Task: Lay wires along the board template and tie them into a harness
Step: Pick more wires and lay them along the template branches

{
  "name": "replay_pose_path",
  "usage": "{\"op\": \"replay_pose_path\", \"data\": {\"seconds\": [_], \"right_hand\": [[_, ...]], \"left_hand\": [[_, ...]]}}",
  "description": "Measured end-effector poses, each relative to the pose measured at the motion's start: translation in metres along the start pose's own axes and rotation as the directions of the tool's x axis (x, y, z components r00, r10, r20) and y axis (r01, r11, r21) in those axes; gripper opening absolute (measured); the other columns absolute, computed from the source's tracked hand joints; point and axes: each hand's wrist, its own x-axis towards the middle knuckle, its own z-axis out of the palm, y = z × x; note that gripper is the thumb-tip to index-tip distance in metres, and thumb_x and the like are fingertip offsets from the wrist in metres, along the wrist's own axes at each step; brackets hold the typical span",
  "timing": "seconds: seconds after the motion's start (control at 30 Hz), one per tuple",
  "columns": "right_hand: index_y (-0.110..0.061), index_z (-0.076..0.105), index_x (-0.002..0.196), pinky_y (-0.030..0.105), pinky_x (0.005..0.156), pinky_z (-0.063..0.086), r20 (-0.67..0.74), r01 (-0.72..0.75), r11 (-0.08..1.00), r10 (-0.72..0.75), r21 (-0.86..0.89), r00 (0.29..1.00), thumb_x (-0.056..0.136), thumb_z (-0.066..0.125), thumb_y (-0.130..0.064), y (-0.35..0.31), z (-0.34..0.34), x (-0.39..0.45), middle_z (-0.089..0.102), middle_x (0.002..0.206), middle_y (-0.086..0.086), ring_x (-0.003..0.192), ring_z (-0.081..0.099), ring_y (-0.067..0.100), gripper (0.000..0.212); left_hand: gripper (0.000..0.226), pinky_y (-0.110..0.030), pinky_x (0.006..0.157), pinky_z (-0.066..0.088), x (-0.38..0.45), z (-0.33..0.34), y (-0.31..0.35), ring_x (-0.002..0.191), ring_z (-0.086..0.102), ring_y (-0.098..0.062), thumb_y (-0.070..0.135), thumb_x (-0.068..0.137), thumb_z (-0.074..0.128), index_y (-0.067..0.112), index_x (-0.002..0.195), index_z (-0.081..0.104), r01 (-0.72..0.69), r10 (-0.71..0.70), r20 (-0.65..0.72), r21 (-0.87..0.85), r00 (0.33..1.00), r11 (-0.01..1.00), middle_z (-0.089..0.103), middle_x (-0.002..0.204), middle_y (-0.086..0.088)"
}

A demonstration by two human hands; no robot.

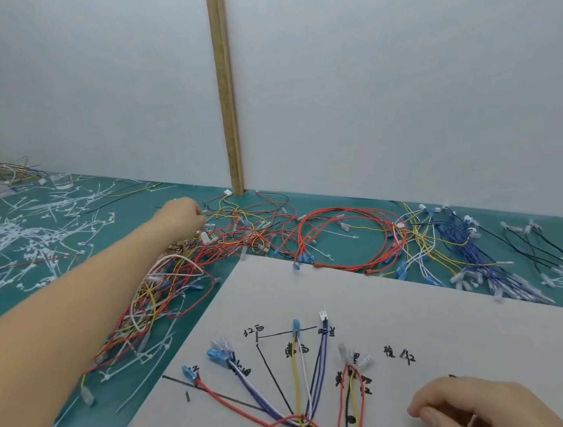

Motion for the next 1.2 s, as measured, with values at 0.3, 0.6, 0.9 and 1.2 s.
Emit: {"op": "replay_pose_path", "data": {"seconds": [0.3,0.6,0.9,1.2], "right_hand": [[-0.066,0.052,0.063,-0.001,0.064,0.037,-0.001,0.153,0.985,-0.154,-0.081,0.988,0.079,0.06,-0.043,0.002,0.002,0.002,0.048,0.059,-0.046,0.074,0.049,-0.024,0.029],[-0.059,0.058,0.074,0.008,0.057,0.04,-0.017,0.009,0.992,-0.007,0.129,1.0,0.082,0.064,-0.018,-0.005,-0.006,-0.001,0.065,0.072,-0.023,0.06,0.056,-0.003,0.043],[-0.044,0.062,0.103,0.023,0.058,0.053,-0.108,0.093,0.616,-0.014,0.782,0.994,0.067,0.076,-0.03,-0.047,-0.023,0.028,0.068,0.089,-0.004,0.069,0.068,0.017,0.041],[-0.022,0.066,0.084,0.021,0.066,0.055,-0.162,0.211,0.813,-0.145,0.543,0.976,0.079,0.067,-0.001,-0.077,-0.02,0.076,0.068,0.09,0.0,0.067,0.063,0.009,0.022]], "left_hand": [[0.026,-0.026,0.049,0.033,0.006,0.002,0.007,0.055,0.04,-0.016,0.018,0.088,0.053,-0.006,0.098,0.058,0.11,-0.107,0.149,-0.013,0.983,0.994,0.044,0.064,-0.005],[0.012,-0.011,0.033,0.037,-0.034,-0.112,0.014,0.032,0.046,0.0,0.021,0.096,0.04,0.017,0.087,0.047,-0.236,-0.171,-0.319,-0.894,0.932,0.38,0.059,0.082,-0.001],[0.019,-0.012,0.041,0.038,-0.18,-0.058,0.131,0.042,0.051,-0.002,0.022,0.085,0.063,0.015,0.069,0.055,-0.278,0.623,0.106,-0.827,0.775,0.488,0.067,0.059,0.007],[0.015,-0.023,0.056,0.055,-0.174,-0.019,0.101,0.057,0.064,-0.015,0.015,0.094,0.046,0.014,0.079,0.049,0.091,0.527,0.166,-0.982,0.833,0.165,0.071,0.077,-0.001]]}}
